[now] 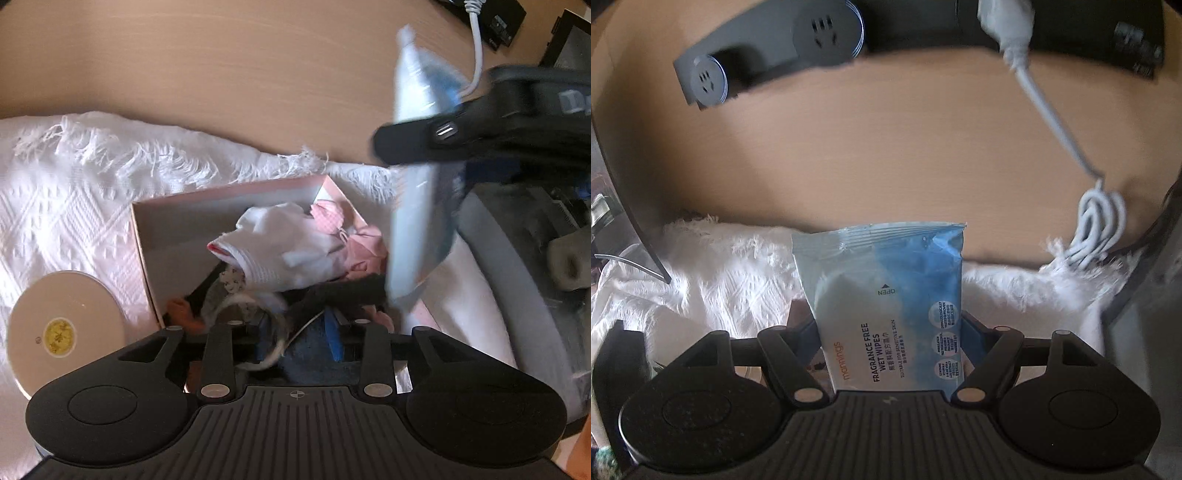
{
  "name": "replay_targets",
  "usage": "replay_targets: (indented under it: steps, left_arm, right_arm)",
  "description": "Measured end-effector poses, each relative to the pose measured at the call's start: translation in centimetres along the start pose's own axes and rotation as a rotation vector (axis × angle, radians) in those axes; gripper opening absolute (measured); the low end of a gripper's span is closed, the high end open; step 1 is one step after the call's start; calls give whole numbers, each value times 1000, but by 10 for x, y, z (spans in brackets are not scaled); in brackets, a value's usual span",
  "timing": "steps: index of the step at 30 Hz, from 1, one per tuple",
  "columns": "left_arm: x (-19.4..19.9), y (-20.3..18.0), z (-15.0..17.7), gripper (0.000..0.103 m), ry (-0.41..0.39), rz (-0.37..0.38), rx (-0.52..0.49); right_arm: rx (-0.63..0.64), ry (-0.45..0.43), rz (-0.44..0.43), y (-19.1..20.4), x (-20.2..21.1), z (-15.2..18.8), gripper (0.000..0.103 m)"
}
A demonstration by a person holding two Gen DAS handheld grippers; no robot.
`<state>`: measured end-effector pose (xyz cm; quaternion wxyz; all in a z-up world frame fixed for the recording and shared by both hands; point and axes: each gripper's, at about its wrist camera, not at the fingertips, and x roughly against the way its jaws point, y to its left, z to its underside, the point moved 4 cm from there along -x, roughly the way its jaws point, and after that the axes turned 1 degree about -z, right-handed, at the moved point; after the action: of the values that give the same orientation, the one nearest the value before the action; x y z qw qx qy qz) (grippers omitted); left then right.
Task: Organize soft objects
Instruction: 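Release the tape roll into the pink box with the left gripper while the right gripper carries the wipes, then lower the wet wipes pack into the pink box and open the right gripper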
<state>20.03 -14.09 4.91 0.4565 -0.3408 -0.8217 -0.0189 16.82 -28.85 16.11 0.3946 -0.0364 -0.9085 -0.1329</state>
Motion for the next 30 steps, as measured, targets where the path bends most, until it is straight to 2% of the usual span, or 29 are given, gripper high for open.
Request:
replay_targets:
  steps: [6, 12, 18, 25, 30]
  left_arm:
    - [2, 4, -2, 33, 0, -36, -28]
    - [7, 12, -2, 33, 10, -40, -15]
    - [20, 11, 0, 33, 8, -51, -37]
    - [52, 13, 0, 33, -69, -64, -43]
    - [55, 15, 1, 32, -91, -64, -19]
  right_arm:
    - [-12, 80, -48, 7, -31, 12, 76]
    - [-19, 83, -80, 12, -37, 7, 76]
    - [-8, 106, -62, 19, -46, 4, 76]
    - [-57, 153, -129, 21, -55, 3, 77]
    - [-132, 166, -191, 13, -60, 5, 78]
